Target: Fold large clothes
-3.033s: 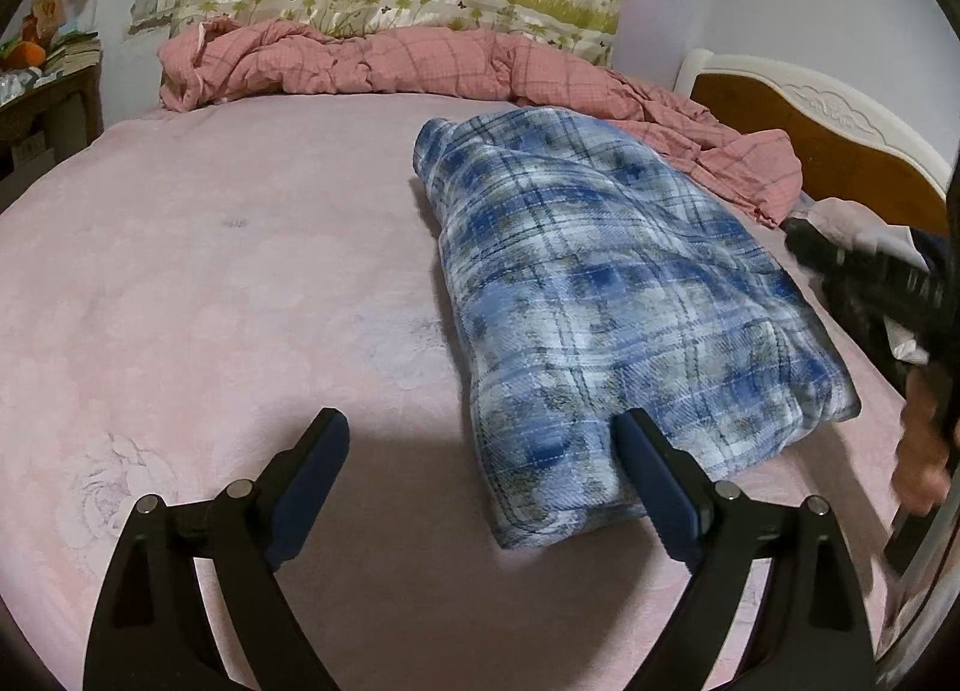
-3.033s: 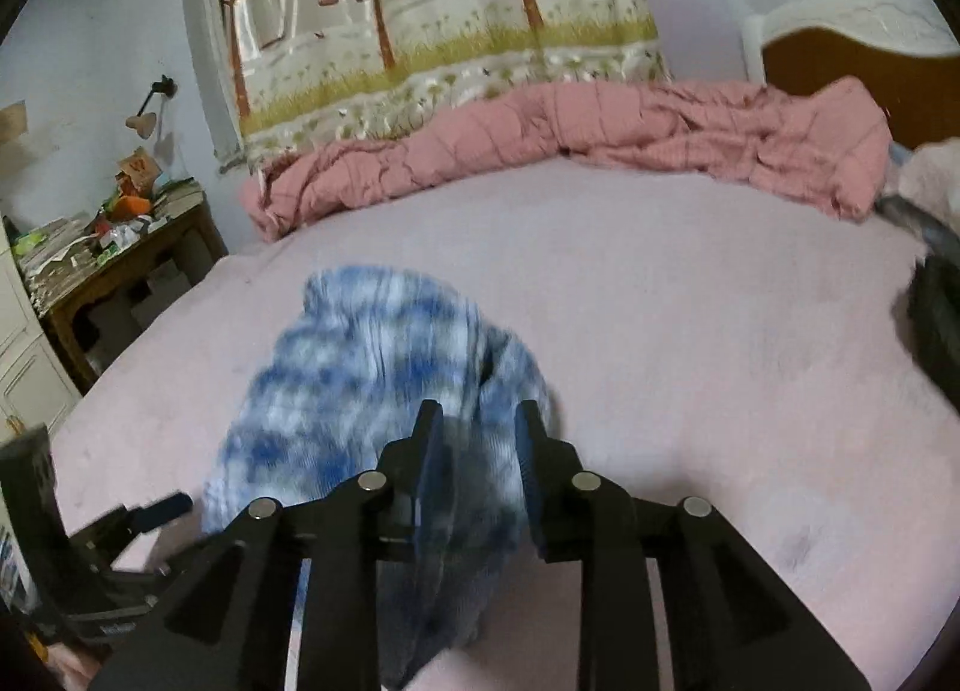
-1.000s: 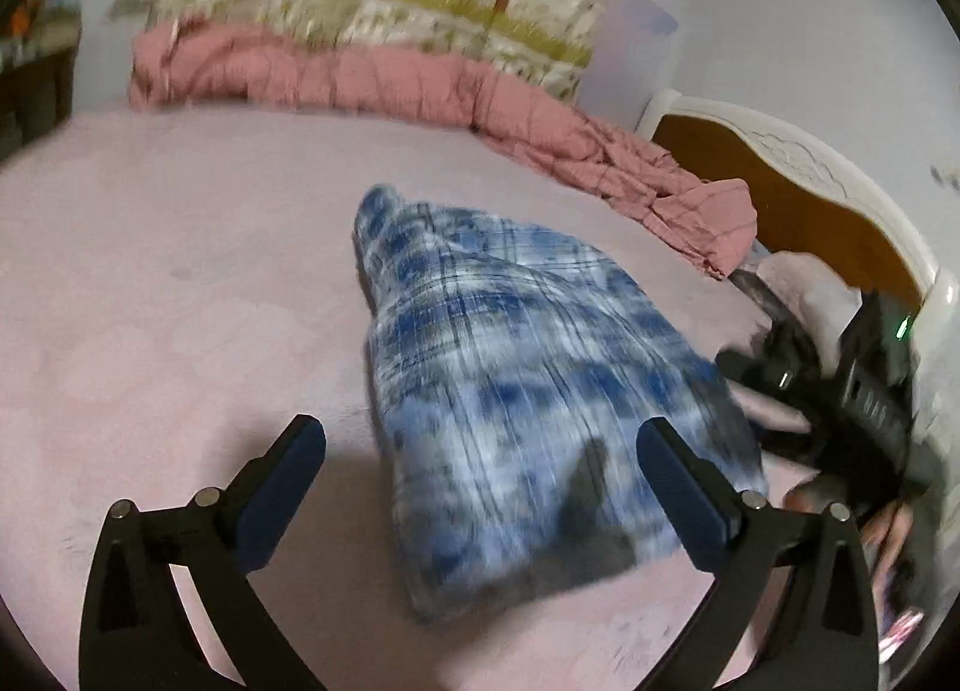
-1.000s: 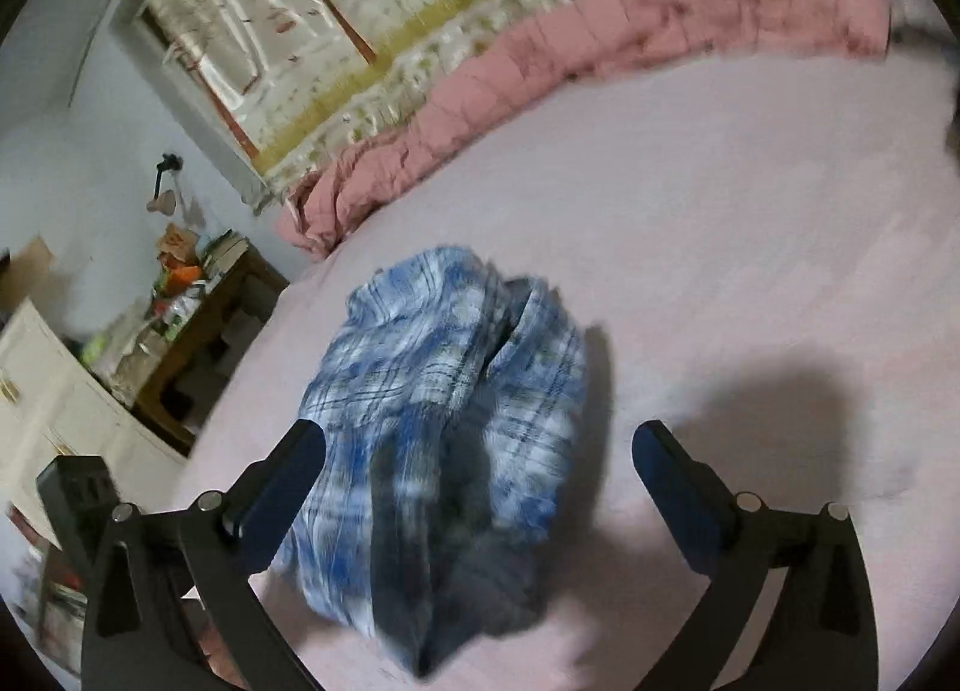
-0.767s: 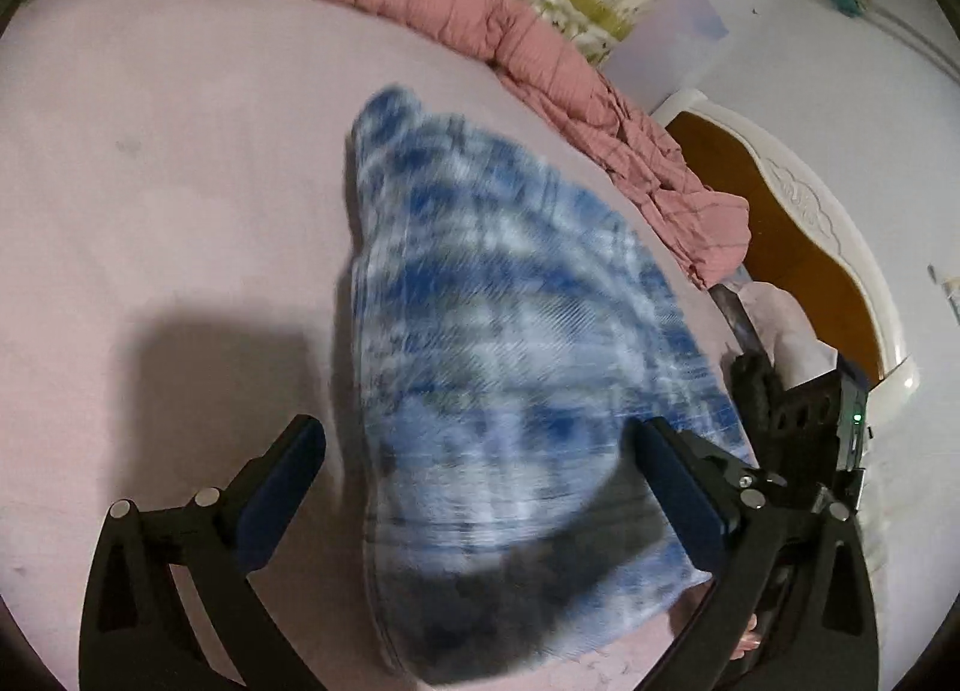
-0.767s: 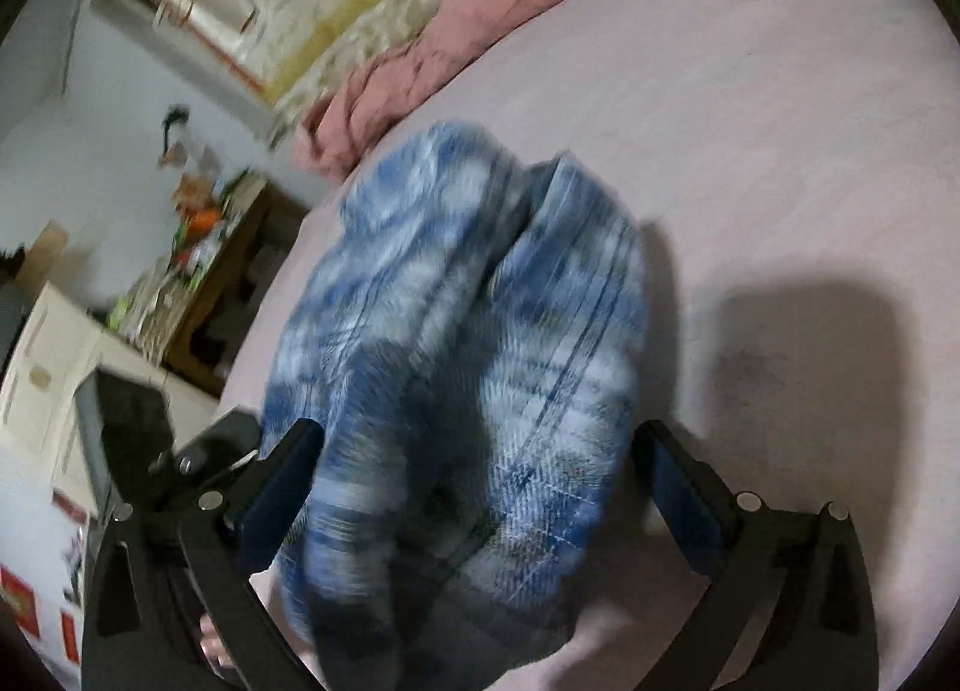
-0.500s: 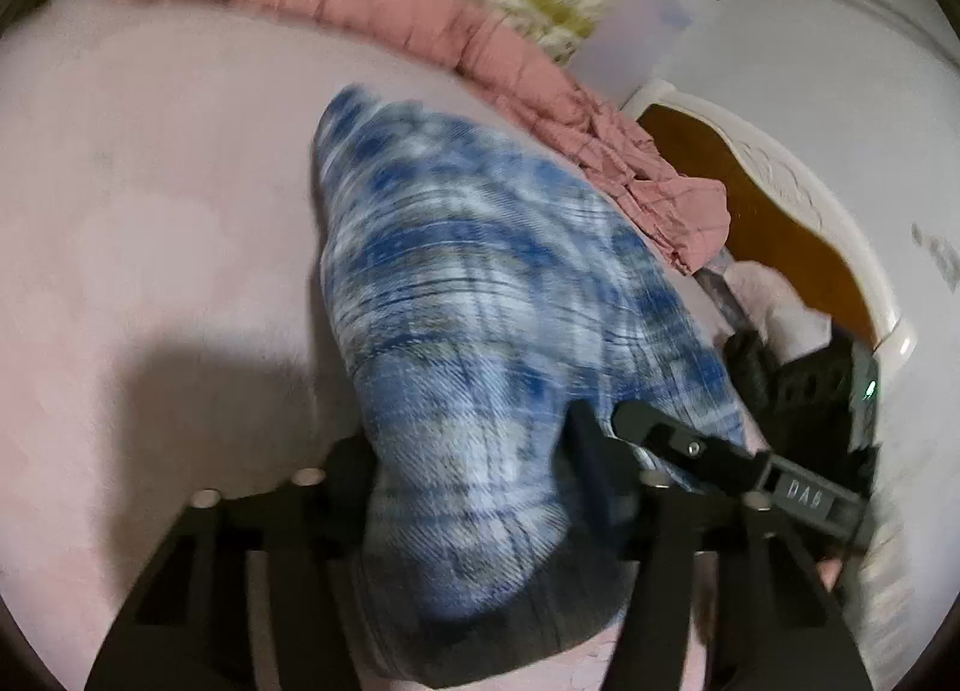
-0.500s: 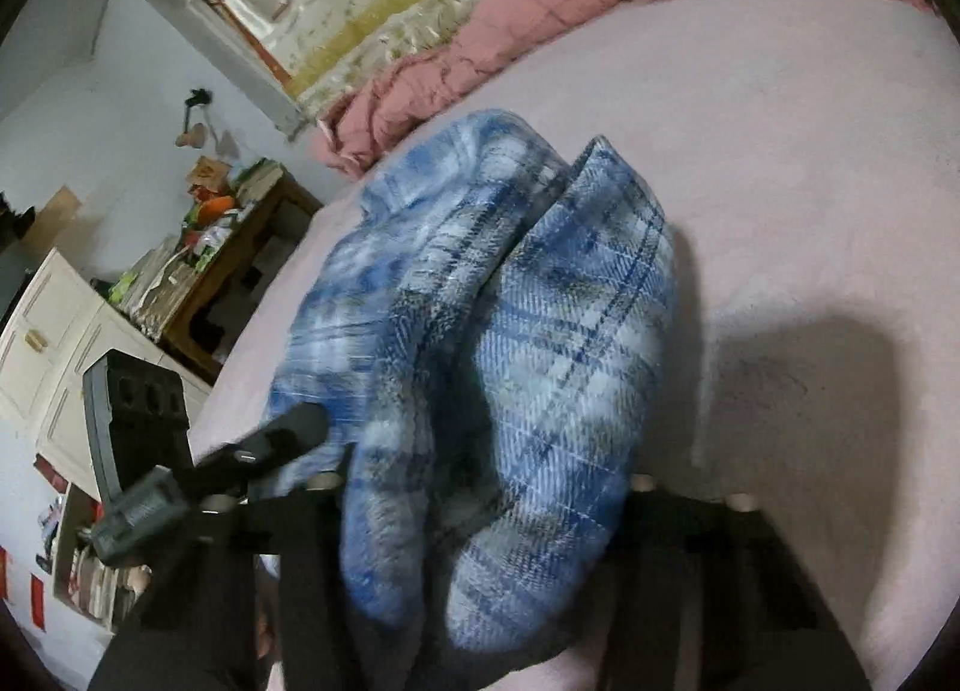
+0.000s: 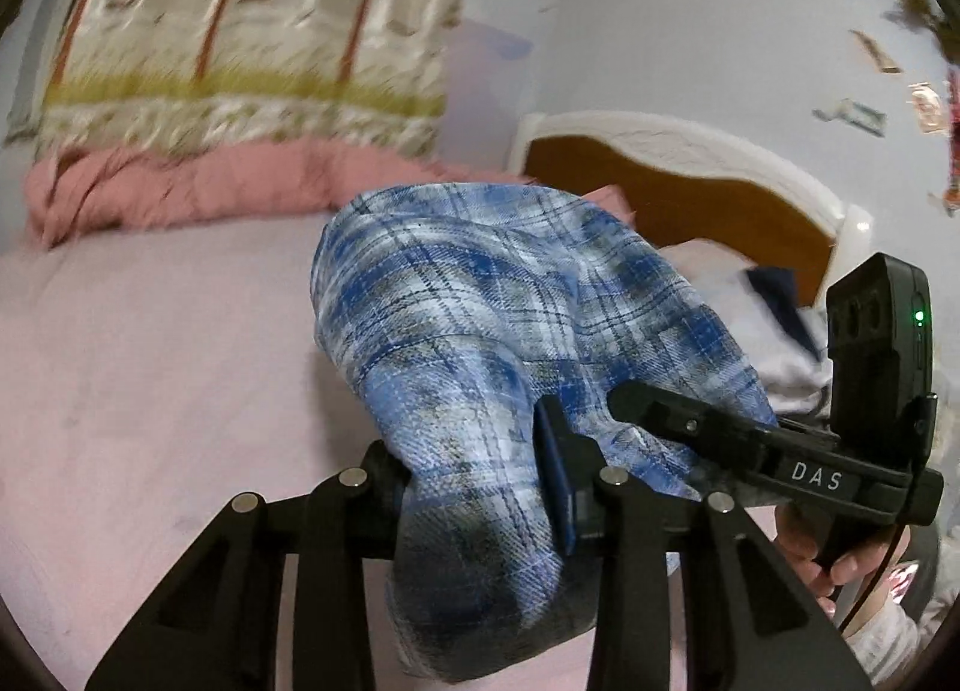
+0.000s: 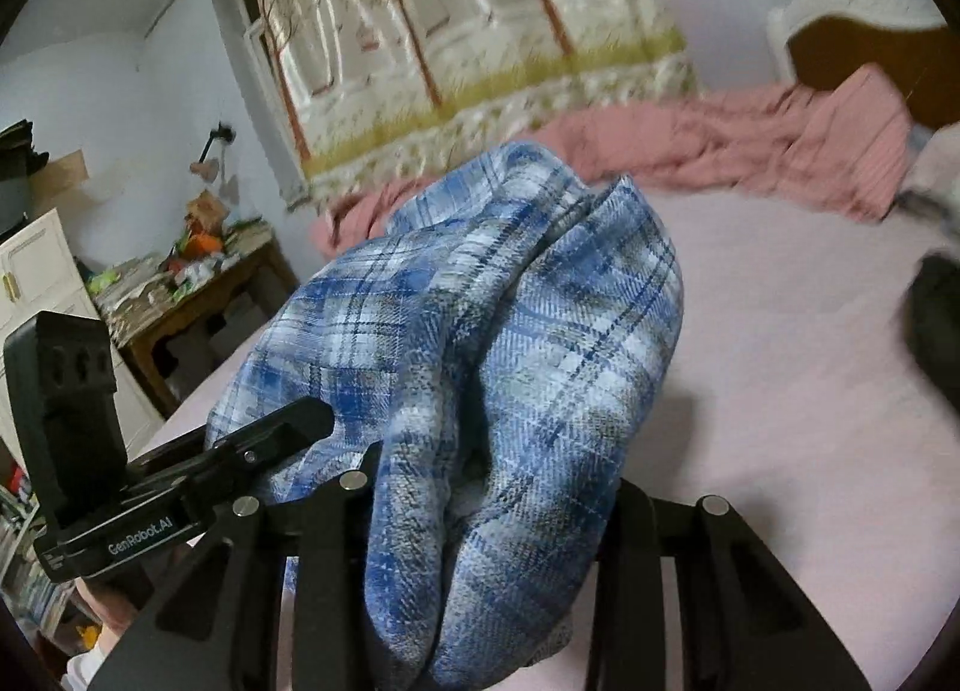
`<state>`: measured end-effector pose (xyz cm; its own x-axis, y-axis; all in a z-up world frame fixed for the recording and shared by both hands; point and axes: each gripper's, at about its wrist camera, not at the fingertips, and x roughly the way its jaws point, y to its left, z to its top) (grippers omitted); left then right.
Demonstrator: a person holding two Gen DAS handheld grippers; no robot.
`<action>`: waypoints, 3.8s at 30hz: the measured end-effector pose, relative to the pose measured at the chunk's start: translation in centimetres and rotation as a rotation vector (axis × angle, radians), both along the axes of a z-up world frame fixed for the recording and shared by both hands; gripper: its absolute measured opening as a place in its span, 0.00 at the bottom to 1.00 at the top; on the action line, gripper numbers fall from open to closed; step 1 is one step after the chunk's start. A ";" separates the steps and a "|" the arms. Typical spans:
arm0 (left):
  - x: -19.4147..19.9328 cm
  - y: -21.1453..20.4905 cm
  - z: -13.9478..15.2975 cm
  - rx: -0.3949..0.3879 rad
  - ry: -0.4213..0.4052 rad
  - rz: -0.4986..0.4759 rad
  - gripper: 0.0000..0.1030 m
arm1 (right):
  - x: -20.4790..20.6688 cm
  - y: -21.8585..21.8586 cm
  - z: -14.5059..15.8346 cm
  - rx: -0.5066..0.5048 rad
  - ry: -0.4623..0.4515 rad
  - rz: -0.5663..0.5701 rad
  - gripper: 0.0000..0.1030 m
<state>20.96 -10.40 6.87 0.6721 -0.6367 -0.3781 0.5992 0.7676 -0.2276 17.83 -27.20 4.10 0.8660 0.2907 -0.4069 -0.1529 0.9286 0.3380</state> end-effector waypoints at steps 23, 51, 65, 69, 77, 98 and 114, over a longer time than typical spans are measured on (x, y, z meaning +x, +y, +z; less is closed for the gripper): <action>0.0 -37.7 4.2 -0.024 0.047 -0.438 0.41 | -12.8 -35.3 8.6 -0.083 -0.058 -0.722 0.38; -4.7 -15.3 0.7 0.066 -0.401 0.006 1.00 | -14.0 -18.4 6.5 -0.296 -0.206 -0.712 1.00; -3.3 -4.9 -5.5 0.020 -0.368 0.209 1.00 | -9.6 -7.0 -4.2 -0.372 -0.141 -0.675 1.00; -2.1 -5.4 -6.4 0.021 -0.326 0.178 1.00 | -8.4 -6.0 -5.9 -0.416 -0.128 -0.692 1.00; -2.1 -5.6 -6.6 0.024 -0.316 0.179 1.00 | -8.8 -6.7 -6.4 -0.373 -0.134 -0.706 1.00; -2.0 -5.5 -6.4 0.041 -0.319 0.200 1.00 | -8.5 -7.0 -6.1 -0.389 -0.140 -0.732 1.00; -2.2 -5.9 -6.5 0.056 -0.321 0.188 1.00 | -8.6 -7.4 -6.2 -0.389 -0.143 -0.735 1.00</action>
